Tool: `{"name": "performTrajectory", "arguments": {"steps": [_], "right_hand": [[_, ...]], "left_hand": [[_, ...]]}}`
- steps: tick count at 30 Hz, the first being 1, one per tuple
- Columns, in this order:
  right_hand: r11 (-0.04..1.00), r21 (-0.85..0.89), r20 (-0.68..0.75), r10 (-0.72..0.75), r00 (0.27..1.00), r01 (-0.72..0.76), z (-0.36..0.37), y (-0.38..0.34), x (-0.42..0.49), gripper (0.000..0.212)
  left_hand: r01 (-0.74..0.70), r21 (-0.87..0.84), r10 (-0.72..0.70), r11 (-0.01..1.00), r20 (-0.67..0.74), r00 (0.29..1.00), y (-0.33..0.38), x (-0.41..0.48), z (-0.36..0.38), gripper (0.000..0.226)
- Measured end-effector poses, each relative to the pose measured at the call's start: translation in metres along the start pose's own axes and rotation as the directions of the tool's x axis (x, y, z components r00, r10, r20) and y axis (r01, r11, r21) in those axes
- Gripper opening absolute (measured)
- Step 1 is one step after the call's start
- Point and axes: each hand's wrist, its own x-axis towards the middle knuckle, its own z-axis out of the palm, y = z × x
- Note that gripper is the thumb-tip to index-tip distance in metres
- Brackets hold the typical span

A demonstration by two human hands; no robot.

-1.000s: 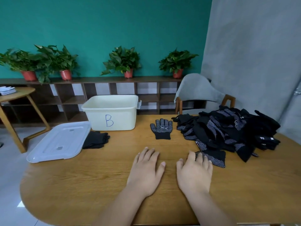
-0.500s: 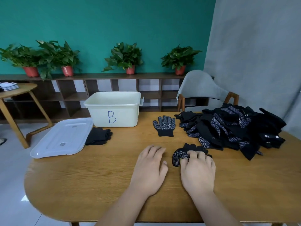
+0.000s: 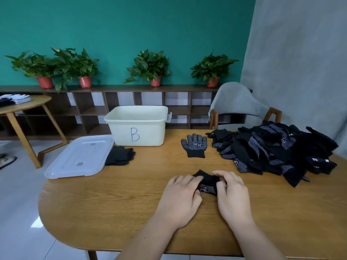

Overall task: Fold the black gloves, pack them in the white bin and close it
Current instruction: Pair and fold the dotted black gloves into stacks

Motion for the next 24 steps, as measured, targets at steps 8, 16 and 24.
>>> {"name": "performTrajectory", "arguments": {"steps": [8, 16, 24], "right_hand": [[0.989, 0.061, 0.02, 0.131, 0.991, -0.132, 0.0, 0.01, 0.007, 0.033], [0.984, 0.069, 0.049, 0.16, 0.986, -0.163, 0.001, 0.008, 0.009, 0.031], [0.988, 0.056, 0.062, 0.143, 0.988, -0.146, 0.001, 0.01, 0.01, 0.03]], "left_hand": [[0.177, -0.033, -0.179, 0.984, -0.065, 0.982, -0.002, 0.004, -0.001, 0.061], [0.145, -0.109, -0.154, 0.983, -0.084, 0.985, -0.011, 0.005, 0.0, 0.02], [0.173, -0.562, -0.221, 0.809, -0.018, 0.975, -0.007, 0.014, -0.033, 0.008]]}}
